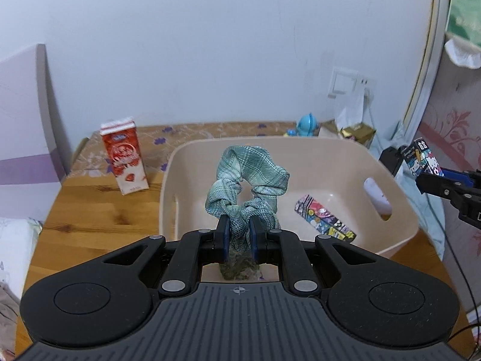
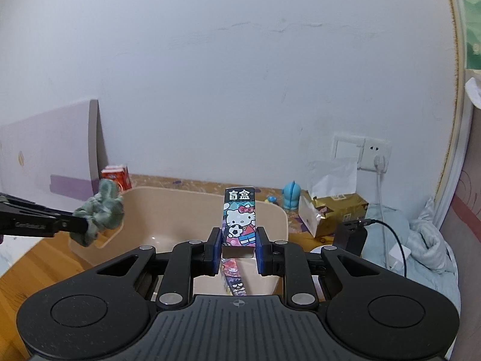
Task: Organize objects
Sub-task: 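Lift scrunchie into bin and release while right tool drops blind box in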
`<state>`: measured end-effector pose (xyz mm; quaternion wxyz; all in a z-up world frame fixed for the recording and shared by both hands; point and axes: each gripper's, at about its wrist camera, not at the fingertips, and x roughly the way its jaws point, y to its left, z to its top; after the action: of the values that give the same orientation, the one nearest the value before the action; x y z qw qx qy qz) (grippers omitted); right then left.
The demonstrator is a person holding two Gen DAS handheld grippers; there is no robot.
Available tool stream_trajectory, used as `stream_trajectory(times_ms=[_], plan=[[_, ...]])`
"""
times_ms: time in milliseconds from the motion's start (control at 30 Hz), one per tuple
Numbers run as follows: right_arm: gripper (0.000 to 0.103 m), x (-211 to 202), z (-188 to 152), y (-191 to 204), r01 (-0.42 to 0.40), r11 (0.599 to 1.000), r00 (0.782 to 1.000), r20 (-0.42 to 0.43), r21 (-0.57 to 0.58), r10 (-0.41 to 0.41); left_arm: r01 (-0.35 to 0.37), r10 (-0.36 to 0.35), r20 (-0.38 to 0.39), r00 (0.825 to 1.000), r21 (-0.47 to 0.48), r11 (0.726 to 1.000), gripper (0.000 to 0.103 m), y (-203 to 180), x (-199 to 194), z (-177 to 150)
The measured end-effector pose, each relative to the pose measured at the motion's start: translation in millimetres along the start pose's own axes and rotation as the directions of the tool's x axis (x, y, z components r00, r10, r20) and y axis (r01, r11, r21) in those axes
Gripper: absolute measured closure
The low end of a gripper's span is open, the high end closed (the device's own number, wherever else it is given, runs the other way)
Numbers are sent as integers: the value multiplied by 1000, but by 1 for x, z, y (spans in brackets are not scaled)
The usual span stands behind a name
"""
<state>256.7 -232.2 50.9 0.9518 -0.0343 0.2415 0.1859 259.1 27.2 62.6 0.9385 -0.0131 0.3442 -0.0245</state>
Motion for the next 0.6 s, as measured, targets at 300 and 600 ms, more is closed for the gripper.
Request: stream_trajectory(times_ms=[300, 600], plan=[[82, 52, -6, 3, -20, 1000, 989, -144, -19, 17, 8, -4, -128, 992, 29, 1000, 90, -13, 56, -6], [82, 80, -18, 3, -39, 999, 965, -261, 0, 37, 2, 3, -189, 982, 23, 1000, 84, -15, 68, -12]])
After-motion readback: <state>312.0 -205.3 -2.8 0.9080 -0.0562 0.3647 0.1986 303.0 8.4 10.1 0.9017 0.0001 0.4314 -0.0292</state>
